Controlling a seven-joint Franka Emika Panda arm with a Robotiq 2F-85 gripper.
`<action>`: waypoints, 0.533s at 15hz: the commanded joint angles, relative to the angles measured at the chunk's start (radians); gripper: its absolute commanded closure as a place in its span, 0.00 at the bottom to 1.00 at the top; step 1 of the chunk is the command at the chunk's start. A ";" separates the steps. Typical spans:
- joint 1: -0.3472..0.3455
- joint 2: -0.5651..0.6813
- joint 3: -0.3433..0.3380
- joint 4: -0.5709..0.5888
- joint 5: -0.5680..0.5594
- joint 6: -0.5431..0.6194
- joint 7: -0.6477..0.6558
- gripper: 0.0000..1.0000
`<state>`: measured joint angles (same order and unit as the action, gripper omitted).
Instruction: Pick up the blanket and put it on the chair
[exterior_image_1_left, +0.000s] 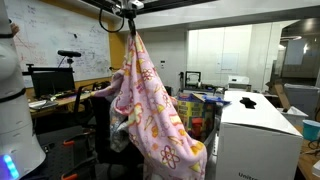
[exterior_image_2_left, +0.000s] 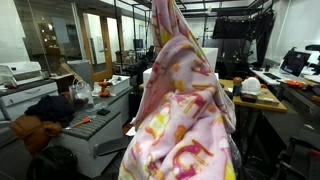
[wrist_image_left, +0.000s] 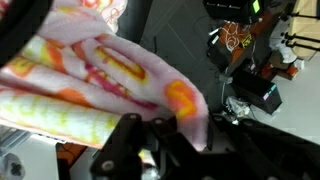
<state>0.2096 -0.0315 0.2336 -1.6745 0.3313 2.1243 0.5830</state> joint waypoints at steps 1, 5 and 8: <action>0.038 0.064 0.029 0.130 0.062 -0.014 -0.036 0.99; 0.082 0.134 0.068 0.211 0.081 -0.026 -0.038 0.99; 0.117 0.188 0.095 0.262 0.079 -0.038 -0.038 0.99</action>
<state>0.2921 0.0886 0.3067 -1.5262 0.3775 2.1216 0.5659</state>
